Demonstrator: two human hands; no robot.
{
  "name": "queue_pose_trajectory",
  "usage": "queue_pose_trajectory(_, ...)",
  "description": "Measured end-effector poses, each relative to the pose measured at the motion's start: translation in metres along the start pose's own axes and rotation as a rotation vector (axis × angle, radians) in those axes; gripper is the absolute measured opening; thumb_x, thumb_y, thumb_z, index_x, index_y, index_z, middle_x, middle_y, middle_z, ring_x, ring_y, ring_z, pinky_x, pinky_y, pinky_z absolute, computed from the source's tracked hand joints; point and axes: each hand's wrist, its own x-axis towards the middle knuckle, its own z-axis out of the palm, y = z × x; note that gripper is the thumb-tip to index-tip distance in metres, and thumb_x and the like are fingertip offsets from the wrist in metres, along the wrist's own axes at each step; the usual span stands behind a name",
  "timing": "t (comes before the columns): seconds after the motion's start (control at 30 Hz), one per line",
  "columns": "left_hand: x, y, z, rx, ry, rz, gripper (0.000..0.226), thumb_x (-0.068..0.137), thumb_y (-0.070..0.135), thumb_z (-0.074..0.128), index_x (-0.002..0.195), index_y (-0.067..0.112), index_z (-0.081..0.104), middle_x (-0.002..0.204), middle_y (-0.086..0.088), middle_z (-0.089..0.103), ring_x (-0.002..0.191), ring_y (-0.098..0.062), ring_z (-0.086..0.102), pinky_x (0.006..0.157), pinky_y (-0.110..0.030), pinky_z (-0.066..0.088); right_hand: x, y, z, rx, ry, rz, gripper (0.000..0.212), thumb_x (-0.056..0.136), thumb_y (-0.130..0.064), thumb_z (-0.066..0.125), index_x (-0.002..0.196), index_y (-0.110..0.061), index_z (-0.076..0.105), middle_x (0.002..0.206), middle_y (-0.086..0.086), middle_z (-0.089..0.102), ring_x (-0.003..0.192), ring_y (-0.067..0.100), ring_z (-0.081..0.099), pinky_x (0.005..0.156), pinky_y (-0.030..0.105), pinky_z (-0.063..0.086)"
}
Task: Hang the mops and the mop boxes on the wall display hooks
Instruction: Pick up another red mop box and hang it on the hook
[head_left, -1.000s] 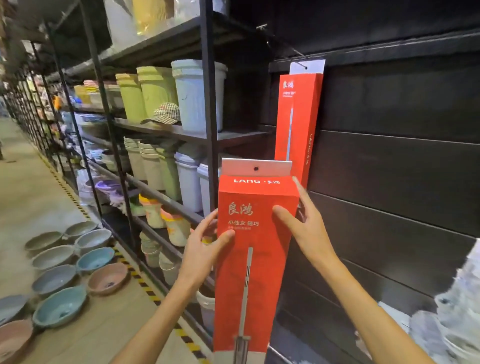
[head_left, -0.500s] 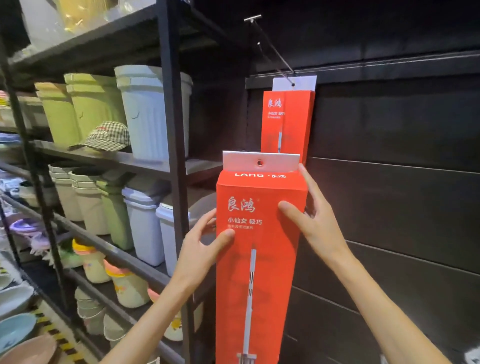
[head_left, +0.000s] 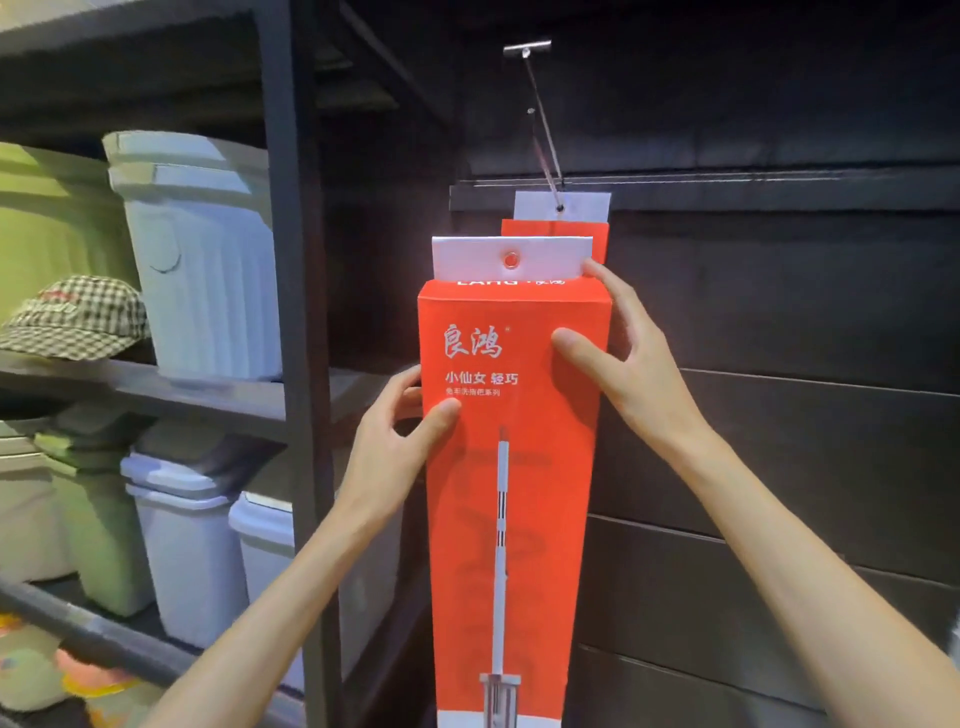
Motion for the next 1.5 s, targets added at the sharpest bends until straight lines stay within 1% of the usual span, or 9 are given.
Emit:
queue_pose_trajectory(0.13,0.029,0.008,-0.010,-0.036,-0.029,0.046,0.062,0.084,0.069,0.068,0.135,0.036,0.060,0.128,0.012,0.072,0.123,-0.010,0.067,0.108,-0.049,0.052,0.027,-0.015,0.001,-0.032,0.026,-0.032,0.087,0.087,-0.054,0.076,0.162,-0.036,0.036,0.150,-0.030,0.051,0.137,-0.010,0.051,0.102,0.008,0.045)
queue_pose_trajectory(0.33,0.056,0.029,-0.020,-0.056,-0.059,0.175,0.066,0.082,0.067,0.066,0.136,0.029,0.059,0.129,0.012,0.071,0.122,-0.008,0.066,0.106,-0.040,0.053,0.042,-0.040,-0.004,-0.060,0.069,-0.109,0.084,0.090,-0.044,0.073,0.164,-0.031,0.034,0.142,-0.036,0.054,0.131,-0.013,0.055,0.098,0.007,0.047)
queue_pose_trajectory(0.5,0.076,0.040,-0.020,-0.053,-0.069,0.238,0.061,0.084,0.064,0.065,0.134,0.029,0.060,0.125,0.012,0.073,0.119,-0.008,0.068,0.105,-0.043,0.055,0.057,-0.051,-0.012,-0.137,0.099,-0.152,0.092,0.086,-0.059,0.070,0.165,-0.029,0.033,0.153,-0.030,0.049,0.139,-0.012,0.048,0.113,0.017,0.043)
queue_pose_trajectory(0.63,0.093,0.042,-0.017,-0.076,-0.076,0.246,0.066,0.083,0.071,0.068,0.133,0.029,0.059,0.128,0.010,0.071,0.121,-0.013,0.067,0.105,-0.049,0.055,0.072,-0.054,-0.016,-0.155,0.114,-0.165,0.085,0.092,-0.045,0.070,0.165,-0.021,0.034,0.153,-0.024,0.047,0.132,-0.020,0.049,0.100,0.004,0.042)
queue_pose_trajectory(0.83,0.115,0.047,-0.012,-0.110,-0.078,0.256,0.084,0.073,0.087,0.063,0.133,0.030,0.058,0.129,0.009,0.071,0.121,-0.014,0.068,0.102,-0.050,0.057,0.093,-0.058,-0.024,-0.218,0.125,-0.175,0.092,0.087,-0.063,0.069,0.164,-0.028,0.035,0.160,-0.014,0.048,0.143,-0.003,0.049,0.121,0.036,0.043)
queue_pose_trajectory(1.1,0.129,0.031,-0.005,-0.118,-0.095,0.236,0.082,0.073,0.087,0.063,0.132,0.030,0.061,0.129,0.011,0.070,0.120,-0.013,0.069,0.103,-0.048,0.057,0.102,-0.038,-0.025,-0.238,0.125,-0.129,0.090,0.085,-0.068,0.069,0.162,-0.033,0.038,0.159,-0.021,0.045,0.143,-0.004,0.048,0.122,0.041,0.042)
queue_pose_trajectory(1.17,0.131,0.026,-0.002,-0.117,-0.097,0.220,0.084,0.072,0.089,0.062,0.132,0.030,0.061,0.128,0.011,0.071,0.118,-0.012,0.069,0.102,-0.047,0.058,0.104,-0.031,-0.024,-0.220,0.123,-0.107,0.089,0.085,-0.067,0.069,0.161,-0.033,0.039,0.158,-0.022,0.047,0.142,-0.004,0.049,0.120,0.039,0.044)
queue_pose_trajectory(1.33,0.142,0.014,0.009,-0.117,-0.098,0.182,0.083,0.072,0.090,0.061,0.132,0.033,0.061,0.128,0.013,0.071,0.117,-0.009,0.069,0.100,-0.044,0.059,0.113,-0.008,-0.026,-0.184,0.119,-0.076,0.083,0.091,-0.055,0.069,0.163,-0.029,0.037,0.150,-0.031,0.048,0.136,-0.012,0.051,0.109,0.018,0.047)
queue_pose_trajectory(1.5,0.159,-0.002,0.021,-0.127,-0.111,0.129,0.079,0.073,0.088,0.063,0.133,0.036,0.061,0.125,0.009,0.072,0.115,-0.010,0.071,0.099,-0.046,0.060,0.125,0.014,-0.028,-0.211,0.115,-0.056,0.095,0.084,-0.068,0.067,0.165,-0.030,0.033,0.161,-0.026,0.037,0.140,-0.013,0.045,0.110,0.016,0.043)
